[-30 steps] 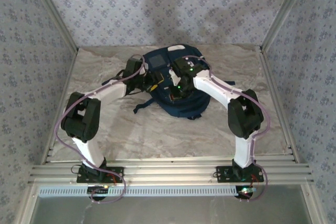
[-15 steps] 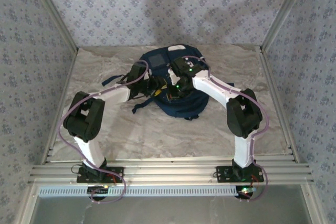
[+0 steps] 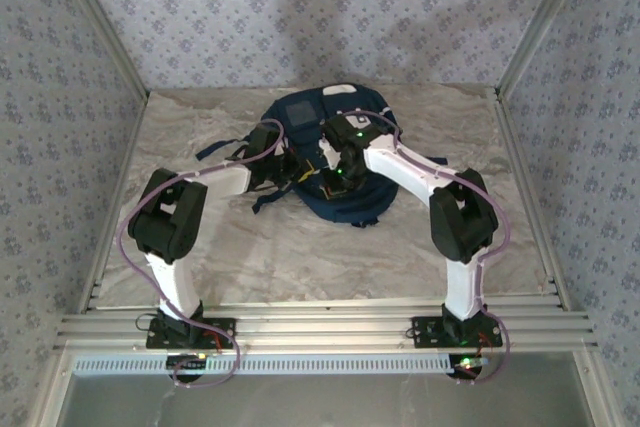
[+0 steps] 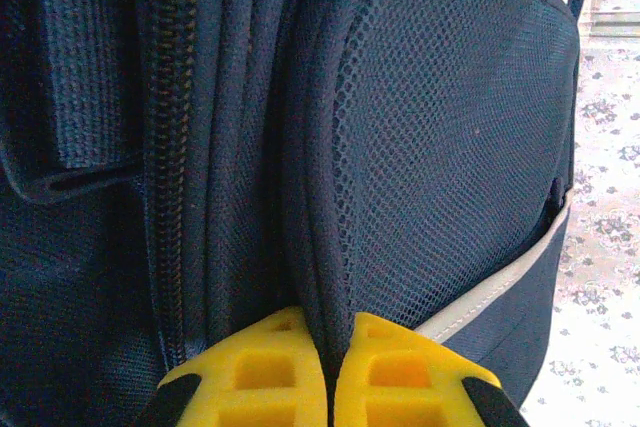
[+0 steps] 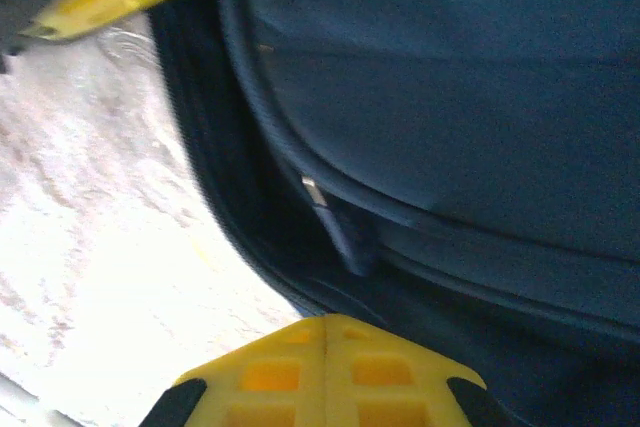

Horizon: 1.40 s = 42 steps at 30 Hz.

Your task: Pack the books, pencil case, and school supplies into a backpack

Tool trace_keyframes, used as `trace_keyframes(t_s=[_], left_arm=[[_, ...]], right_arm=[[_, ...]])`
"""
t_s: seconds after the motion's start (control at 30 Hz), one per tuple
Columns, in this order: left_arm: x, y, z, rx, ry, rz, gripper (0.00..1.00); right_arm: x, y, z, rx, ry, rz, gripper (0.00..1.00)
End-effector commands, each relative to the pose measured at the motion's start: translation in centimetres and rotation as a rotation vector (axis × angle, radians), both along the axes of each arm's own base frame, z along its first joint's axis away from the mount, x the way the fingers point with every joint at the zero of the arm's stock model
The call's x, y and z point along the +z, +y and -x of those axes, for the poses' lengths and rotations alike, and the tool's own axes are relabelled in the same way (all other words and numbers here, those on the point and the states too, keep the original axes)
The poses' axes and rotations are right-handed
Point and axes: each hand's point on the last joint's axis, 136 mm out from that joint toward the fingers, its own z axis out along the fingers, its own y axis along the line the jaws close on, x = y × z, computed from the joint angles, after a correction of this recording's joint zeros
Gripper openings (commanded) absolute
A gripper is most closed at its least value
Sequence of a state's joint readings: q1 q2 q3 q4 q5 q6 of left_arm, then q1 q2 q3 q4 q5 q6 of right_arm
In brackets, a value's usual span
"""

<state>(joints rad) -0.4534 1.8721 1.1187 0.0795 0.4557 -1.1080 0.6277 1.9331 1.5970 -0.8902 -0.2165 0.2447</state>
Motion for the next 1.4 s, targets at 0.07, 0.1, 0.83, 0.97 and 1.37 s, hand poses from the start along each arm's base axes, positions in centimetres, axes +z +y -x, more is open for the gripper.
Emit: trace_keyframes(t_s=[0.07, 0.1, 0.83, 0.97, 1.37], left_arm=[[2.3, -0.2, -1.5, 0.007, -0.074, 0.03, 0.0], [2.4, -0.3, -1.5, 0.006, -0.073, 0.033, 0.0], [4.6, -0.4, -1.3, 0.011, -0.105, 0.072, 0.0], [5.1, -0.4, -1.3, 0.015, -0.109, 0.085, 0.0], [5.3, 1.0, -1.6, 0.031, -0.122, 0.048, 0.0]], right_arm=[[0.8, -1.4, 0.0, 0.033, -0.065, 0.035, 0.14], [0.8, -1.1, -0.1, 0.038, -0.078, 0.026, 0.2], [-5.3, 1.1, -1.7, 0.037, -0.236, 0.145, 0.34], [-6.7, 1.0, -1.7, -0.005, -0.257, 0.178, 0.24], [-2.4, 0.4, -1.9, -0.08, -0.206, -0.04, 0.0]])
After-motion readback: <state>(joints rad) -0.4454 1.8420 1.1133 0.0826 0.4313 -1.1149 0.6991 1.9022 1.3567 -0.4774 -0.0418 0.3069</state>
